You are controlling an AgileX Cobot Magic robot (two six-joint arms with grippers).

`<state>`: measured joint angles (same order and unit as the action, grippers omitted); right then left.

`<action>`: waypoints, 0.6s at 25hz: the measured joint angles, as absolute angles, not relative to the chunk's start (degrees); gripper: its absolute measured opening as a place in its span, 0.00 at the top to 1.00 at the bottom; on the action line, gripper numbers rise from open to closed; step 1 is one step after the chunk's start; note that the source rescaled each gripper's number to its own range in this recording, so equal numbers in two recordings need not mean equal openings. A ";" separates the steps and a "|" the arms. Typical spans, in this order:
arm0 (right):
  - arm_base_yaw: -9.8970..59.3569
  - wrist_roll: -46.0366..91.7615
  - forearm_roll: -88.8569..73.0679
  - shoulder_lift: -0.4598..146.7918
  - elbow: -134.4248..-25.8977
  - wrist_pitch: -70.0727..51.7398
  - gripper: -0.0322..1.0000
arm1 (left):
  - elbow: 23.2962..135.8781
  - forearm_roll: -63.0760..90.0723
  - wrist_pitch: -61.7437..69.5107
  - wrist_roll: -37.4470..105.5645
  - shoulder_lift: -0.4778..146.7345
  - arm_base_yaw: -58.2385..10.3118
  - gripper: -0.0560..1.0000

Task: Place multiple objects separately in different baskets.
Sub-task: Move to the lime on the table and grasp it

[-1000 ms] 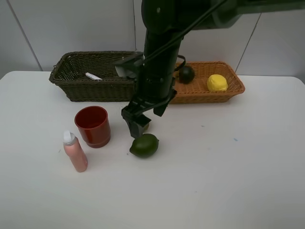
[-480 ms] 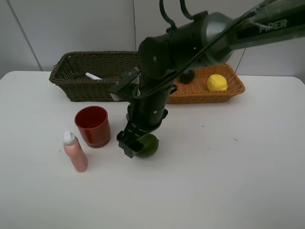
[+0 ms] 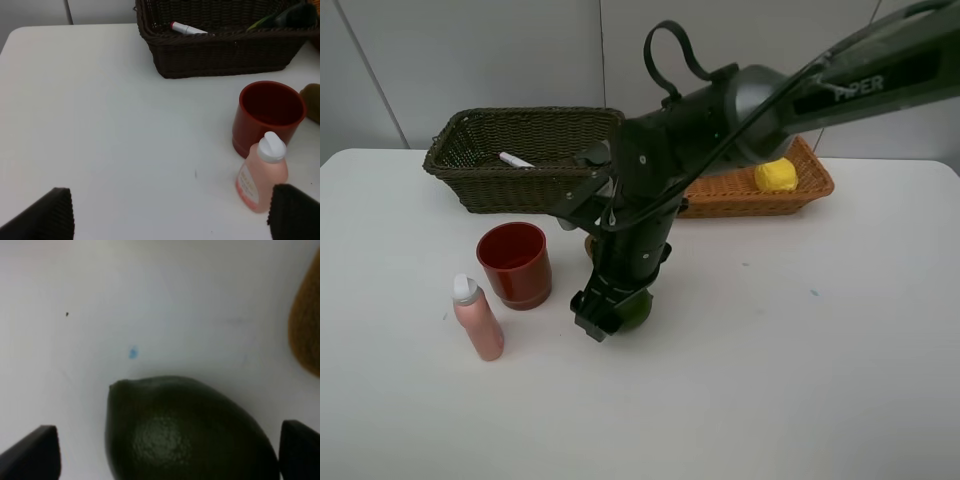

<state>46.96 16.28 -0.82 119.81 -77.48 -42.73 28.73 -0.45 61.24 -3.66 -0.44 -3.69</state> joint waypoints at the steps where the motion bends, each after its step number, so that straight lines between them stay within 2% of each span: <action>1: 46.96 16.28 -0.76 120.06 -77.35 -42.73 0.06 | 28.73 -0.45 61.24 -3.66 -0.44 -3.69 0.00; 15: 46.96 16.28 0.36 122.85 -77.35 -41.64 0.08 | 28.73 -0.45 61.24 -3.66 -0.44 -3.69 0.00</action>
<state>46.96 16.28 0.36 122.85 -77.35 -41.64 28.73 -0.45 61.24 -3.66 -0.44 -3.69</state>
